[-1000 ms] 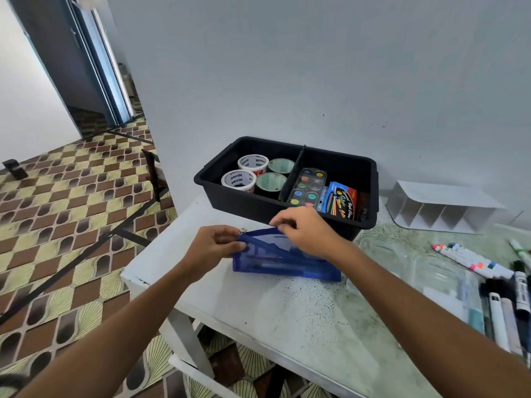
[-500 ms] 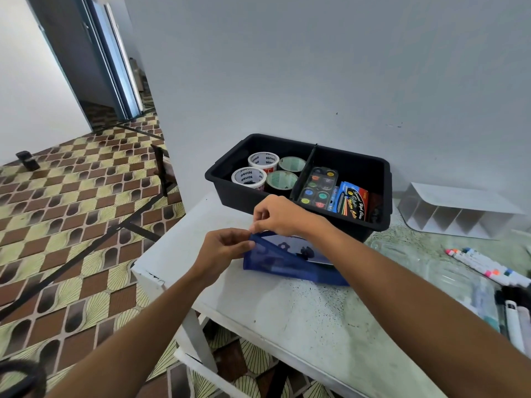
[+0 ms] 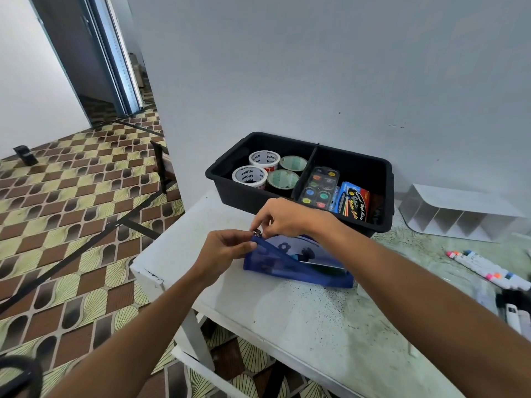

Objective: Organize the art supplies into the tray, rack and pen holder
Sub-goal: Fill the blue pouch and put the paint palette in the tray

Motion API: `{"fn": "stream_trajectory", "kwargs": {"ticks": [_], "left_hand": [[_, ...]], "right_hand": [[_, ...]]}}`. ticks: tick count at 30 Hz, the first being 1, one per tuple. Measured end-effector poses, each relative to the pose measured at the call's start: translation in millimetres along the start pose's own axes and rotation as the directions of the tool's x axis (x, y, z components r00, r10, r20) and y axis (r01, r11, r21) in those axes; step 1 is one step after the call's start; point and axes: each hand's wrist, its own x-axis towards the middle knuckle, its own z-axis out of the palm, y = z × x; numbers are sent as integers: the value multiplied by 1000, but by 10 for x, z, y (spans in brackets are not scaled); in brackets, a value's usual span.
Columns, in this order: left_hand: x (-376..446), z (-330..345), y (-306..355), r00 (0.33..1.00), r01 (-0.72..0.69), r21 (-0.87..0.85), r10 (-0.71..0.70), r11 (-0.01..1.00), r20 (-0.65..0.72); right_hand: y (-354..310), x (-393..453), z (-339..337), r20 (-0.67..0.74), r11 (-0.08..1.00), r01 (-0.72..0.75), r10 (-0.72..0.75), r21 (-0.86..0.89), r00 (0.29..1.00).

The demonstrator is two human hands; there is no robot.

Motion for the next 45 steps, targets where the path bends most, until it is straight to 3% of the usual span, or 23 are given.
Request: {"fn": "stream_trajectory", "kwargs": {"ticks": [5, 9, 13, 18, 23, 30, 36, 42, 45], "left_hand": [[1, -22, -7, 1000, 13, 3, -13, 1000, 6], [-4, -6, -8, 1000, 6, -5, -6, 1000, 8], [-3, 8, -15, 1000, -11, 24, 11, 1000, 16], [-4, 4, 0, 998, -58, 66, 56, 996, 39], [2, 33, 17, 994, -103, 93, 99, 990, 40], [-32, 39, -17, 996, -83, 38, 82, 996, 23], [-29, 103, -32, 995, -91, 92, 95, 992, -43], [-12, -24, -76, 995, -55, 102, 64, 993, -81], [8, -182, -89, 991, -37, 94, 49, 995, -126]], "right_hand": [[-38, -33, -92, 4, 999, -23, 23, 32, 1000], [-71, -53, -72, 32, 982, -135, 132, 131, 991], [-102, -66, -10, 48, 928, -302, 299, 220, 953], [-131, -129, -21, 90, 823, -370, 368, 431, 925], [-158, -140, -27, 41, 772, -392, 431, 501, 901], [-154, -108, -60, -54, 907, -307, 336, 289, 940], [-154, -131, -78, 68, 856, -424, 424, 297, 903], [-7, -288, -125, -1, 877, -477, 478, 47, 878], [145, -430, -175, -102, 862, -504, 506, 54, 856]]}}
